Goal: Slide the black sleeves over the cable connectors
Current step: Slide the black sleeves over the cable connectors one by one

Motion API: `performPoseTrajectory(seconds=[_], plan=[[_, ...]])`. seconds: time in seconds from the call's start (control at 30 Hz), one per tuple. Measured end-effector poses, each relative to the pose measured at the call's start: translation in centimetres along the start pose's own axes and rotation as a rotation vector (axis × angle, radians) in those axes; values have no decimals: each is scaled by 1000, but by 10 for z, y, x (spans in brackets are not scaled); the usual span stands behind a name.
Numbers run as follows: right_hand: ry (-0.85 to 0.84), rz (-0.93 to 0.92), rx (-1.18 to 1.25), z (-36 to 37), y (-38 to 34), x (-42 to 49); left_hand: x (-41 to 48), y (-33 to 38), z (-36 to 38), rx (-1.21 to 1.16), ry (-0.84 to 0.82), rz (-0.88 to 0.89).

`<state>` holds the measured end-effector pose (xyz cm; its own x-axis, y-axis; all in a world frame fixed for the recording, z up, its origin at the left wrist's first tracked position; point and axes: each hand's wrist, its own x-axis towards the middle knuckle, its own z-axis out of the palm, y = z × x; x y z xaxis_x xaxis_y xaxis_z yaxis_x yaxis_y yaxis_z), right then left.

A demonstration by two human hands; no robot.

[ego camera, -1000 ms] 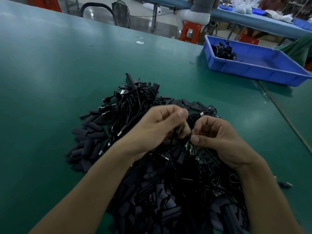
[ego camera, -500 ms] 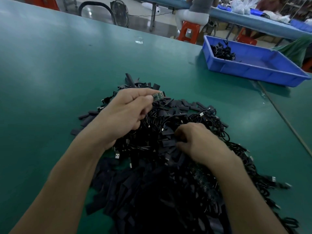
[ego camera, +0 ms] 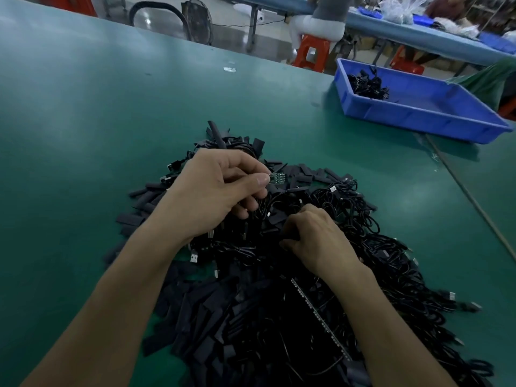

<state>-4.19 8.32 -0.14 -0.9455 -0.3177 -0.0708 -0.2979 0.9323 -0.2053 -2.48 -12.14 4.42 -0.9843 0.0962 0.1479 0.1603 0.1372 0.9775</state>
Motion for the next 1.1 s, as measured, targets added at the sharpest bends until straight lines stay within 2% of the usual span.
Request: performPoseTrajectory(seconds=[0.13, 0.33, 0.47, 0.57, 0.77, 0.93, 1.1], plan=[[124, -31, 117, -3, 6, -4, 0, -2, 0, 9, 42, 18], [235, -96, 779, -28, 1, -11, 0, -4, 2, 28, 36, 19], [325, -169, 983, -39, -7, -15, 1, -4, 2, 29, 42, 22], [365, -144, 1047, -41, -9, -15, 1, -4, 4, 51, 39, 15], [342, -146, 1092, -39, -7, -17, 1, -2, 5, 86, 32, 14], [409, -136, 1103, -39, -8, -15, 1, -1, 5, 93, 17, 11], [400, -154, 1085, -40, -9, -16, 0, 0, 5, 100, 2, 3]])
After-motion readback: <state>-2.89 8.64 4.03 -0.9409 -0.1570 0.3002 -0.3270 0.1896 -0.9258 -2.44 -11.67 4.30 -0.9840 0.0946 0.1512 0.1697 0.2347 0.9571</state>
